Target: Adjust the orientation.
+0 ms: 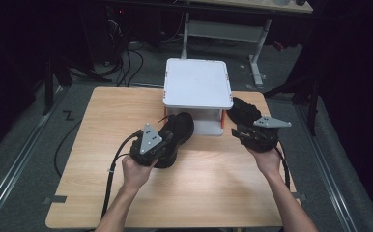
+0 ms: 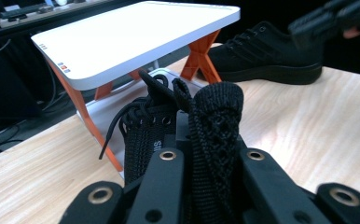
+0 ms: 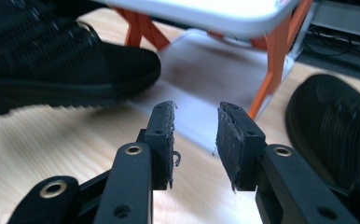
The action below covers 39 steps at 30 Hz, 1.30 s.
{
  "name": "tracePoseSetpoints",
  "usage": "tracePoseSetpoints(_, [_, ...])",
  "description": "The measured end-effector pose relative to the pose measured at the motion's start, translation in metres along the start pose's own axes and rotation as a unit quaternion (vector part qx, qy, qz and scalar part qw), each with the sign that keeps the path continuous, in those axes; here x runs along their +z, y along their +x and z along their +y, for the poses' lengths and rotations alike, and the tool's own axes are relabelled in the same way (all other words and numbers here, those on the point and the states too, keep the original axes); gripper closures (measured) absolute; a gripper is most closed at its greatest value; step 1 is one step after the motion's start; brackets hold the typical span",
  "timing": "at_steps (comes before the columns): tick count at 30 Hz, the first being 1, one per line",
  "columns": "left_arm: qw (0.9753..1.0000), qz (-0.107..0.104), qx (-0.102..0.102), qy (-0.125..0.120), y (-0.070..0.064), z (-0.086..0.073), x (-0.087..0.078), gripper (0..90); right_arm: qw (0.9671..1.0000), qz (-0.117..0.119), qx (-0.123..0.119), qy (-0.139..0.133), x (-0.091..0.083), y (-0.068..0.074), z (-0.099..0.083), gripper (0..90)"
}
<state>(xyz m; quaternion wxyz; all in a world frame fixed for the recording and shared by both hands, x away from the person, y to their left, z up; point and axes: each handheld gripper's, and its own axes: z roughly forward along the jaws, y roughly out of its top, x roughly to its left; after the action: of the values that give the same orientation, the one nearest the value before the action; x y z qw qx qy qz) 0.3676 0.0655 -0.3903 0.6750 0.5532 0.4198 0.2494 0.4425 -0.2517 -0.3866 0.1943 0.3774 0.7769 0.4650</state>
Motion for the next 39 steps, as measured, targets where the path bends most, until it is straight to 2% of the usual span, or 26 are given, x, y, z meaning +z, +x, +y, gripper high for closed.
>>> tracePoseSetpoints(7, [0.9998,0.01,0.006,0.016,0.005,-0.012,0.013,84.6,0.9995,-0.014,-0.025,-0.01,0.007,0.0,0.034,68.3])
tracePoseSetpoints(13, [0.9992,0.014,0.011,0.036,0.007,-0.025,0.018,84.5,0.9995,-0.02,-0.025,-0.007,0.021,0.0,0.058,71.4])
tracePoseSetpoints(19, [0.9983,0.016,0.016,0.053,0.003,-0.032,0.021,84.4,0.9988,-0.039,-0.024,0.016,0.043,0.0,0.078,72.5])
tracePoseSetpoints(24, [0.9981,0.02,0.003,0.059,0.007,-0.032,0.024,84.4,0.9978,-0.05,-0.023,0.037,0.064,-0.005,0.093,72.5])
tracePoseSetpoints(30, [0.9979,0.024,0.002,0.06,0.008,-0.034,0.026,84.4,0.9966,-0.058,-0.019,0.054,0.081,-0.009,0.099,72.5])
tracePoseSetpoints(33, [0.9978,0.028,-0.001,0.061,0.008,-0.036,0.029,84.4,0.9971,-0.053,-0.013,0.054,0.083,-0.01,0.099,72.4])
tracePoseSetpoints(39, [0.9973,0.041,-0.008,0.06,0.011,-0.039,0.038,84.4,0.9969,-0.05,-0.019,0.057,0.082,-0.009,0.099,73.9])
